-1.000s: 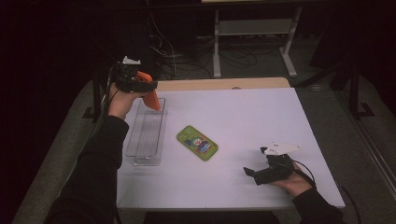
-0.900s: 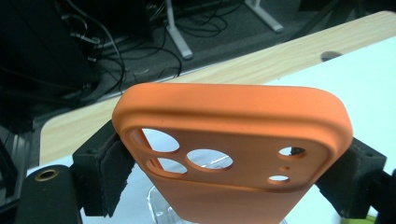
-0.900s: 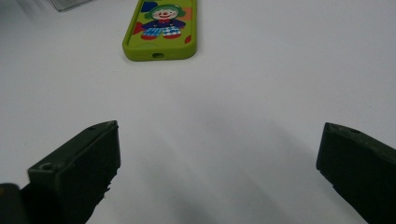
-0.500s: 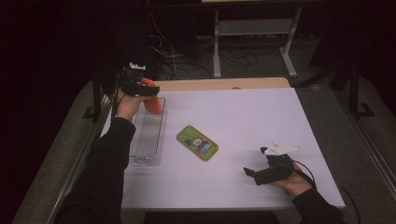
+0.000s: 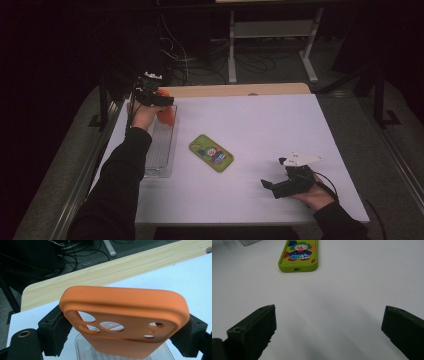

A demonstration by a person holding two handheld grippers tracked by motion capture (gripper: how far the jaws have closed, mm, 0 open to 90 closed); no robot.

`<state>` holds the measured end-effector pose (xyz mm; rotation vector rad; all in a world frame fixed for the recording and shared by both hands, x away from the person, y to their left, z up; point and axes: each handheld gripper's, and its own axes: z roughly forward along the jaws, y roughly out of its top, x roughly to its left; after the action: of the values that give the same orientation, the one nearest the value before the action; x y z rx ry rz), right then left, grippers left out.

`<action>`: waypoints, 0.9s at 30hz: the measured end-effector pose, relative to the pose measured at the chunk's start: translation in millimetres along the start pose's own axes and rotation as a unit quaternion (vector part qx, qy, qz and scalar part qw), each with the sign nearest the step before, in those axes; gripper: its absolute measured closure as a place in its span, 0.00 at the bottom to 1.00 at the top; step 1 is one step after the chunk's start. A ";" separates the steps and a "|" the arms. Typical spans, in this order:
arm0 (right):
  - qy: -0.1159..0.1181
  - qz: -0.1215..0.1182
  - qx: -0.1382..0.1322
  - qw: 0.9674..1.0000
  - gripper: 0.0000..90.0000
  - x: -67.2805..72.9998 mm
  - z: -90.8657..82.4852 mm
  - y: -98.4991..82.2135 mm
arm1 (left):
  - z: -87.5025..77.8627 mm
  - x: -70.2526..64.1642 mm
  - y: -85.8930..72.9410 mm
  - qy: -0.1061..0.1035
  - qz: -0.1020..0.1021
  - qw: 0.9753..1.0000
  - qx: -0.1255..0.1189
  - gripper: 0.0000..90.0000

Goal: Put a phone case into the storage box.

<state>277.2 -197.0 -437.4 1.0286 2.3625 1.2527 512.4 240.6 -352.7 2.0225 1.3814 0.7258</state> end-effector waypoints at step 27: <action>0.001 0.000 0.004 1.000 0.00 0.1 -0.2 -0.6 | 14.4 1.6 -0.4 0.018 -0.020 1.000 -0.016 0.05</action>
<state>276.7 -197.3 -437.8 1.0299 2.3696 1.2462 522.9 240.0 -362.7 1.9608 1.4160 0.7656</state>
